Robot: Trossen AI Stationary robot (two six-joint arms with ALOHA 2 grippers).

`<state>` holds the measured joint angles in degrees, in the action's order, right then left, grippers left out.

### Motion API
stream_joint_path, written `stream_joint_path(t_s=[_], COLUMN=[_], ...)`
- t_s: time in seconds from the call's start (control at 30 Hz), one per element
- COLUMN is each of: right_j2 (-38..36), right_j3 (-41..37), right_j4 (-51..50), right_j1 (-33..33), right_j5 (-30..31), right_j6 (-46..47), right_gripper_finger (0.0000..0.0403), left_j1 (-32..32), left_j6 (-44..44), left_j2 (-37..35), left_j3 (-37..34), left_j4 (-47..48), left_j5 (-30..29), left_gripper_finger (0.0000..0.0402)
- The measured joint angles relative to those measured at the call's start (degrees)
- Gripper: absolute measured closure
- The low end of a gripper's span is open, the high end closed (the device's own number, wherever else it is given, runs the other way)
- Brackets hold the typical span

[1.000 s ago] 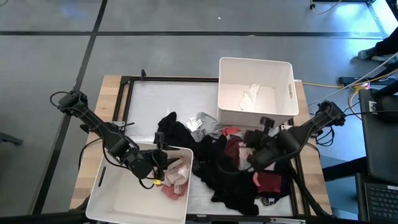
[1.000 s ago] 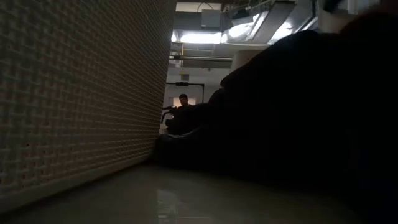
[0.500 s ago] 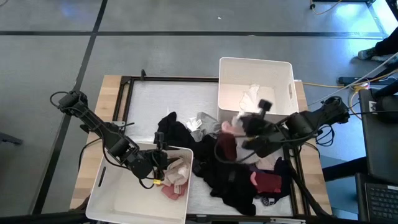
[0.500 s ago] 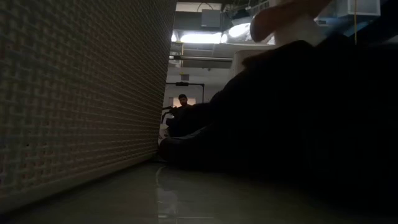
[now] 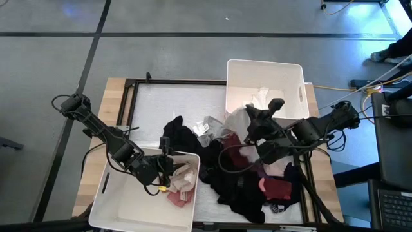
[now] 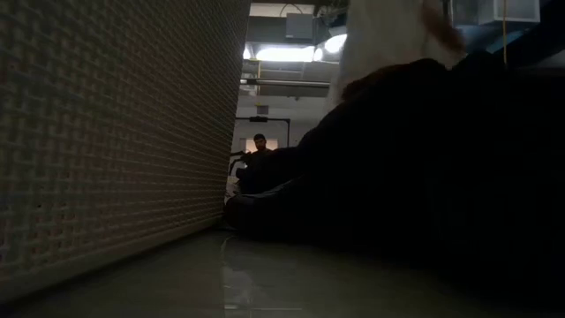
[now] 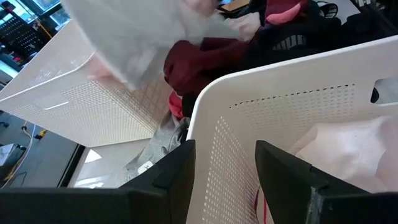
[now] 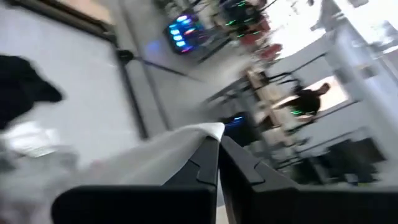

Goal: Sort clothes
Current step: Put the white shirt into the top white bin

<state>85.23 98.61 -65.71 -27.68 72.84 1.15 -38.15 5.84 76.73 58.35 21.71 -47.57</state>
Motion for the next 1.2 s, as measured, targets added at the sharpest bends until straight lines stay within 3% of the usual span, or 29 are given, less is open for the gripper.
stream_joint_path(t_s=[0.5, 0.57, 0.7, 0.73, 0.8, 0.97, 1.2], right_j2=[-1.00, -1.79, -2.70, -2.60, -2.55, -2.63, -3.29], right_j3=[0.00, 0.02, 0.02, 0.00, -0.04, -0.02, 0.02], right_j4=[21.68, 24.25, 28.48, 29.82, 33.24, 46.40, 66.53], right_j1=[1.18, 1.27, 1.04, 0.99, 0.96, 1.15, 2.59], right_j5=[14.42, 7.77, -21.26, -25.26, -27.34, -19.52, -4.60], right_j6=[-27.06, -26.73, -26.82, -26.88, -27.80, -35.23, -58.46], right_gripper_finger=[0.0391, 0.0391, 0.0391, 0.0391, 0.0391, 0.0391, 0.0391], left_j1=[0.00, 0.00, 0.00, 0.00, 0.00, 0.00, 0.02], left_j6=[0.14, 0.14, 0.14, 0.14, 0.14, 0.14, 0.14], left_j2=[0.00, 0.00, 0.00, 0.00, 0.00, 0.00, 0.00], left_j3=[0.00, 0.00, 0.00, 0.00, 0.00, 0.00, 0.00], left_j4=[-0.06, -0.04, -0.04, -0.04, -0.04, -0.04, 0.03], left_j5=[0.01, 0.00, -0.01, 0.01, 0.02, -0.01, -0.01], left_gripper_finger=[0.0245, 0.0245, 0.0245, 0.0245, 0.0245, 0.0245, 0.0245])
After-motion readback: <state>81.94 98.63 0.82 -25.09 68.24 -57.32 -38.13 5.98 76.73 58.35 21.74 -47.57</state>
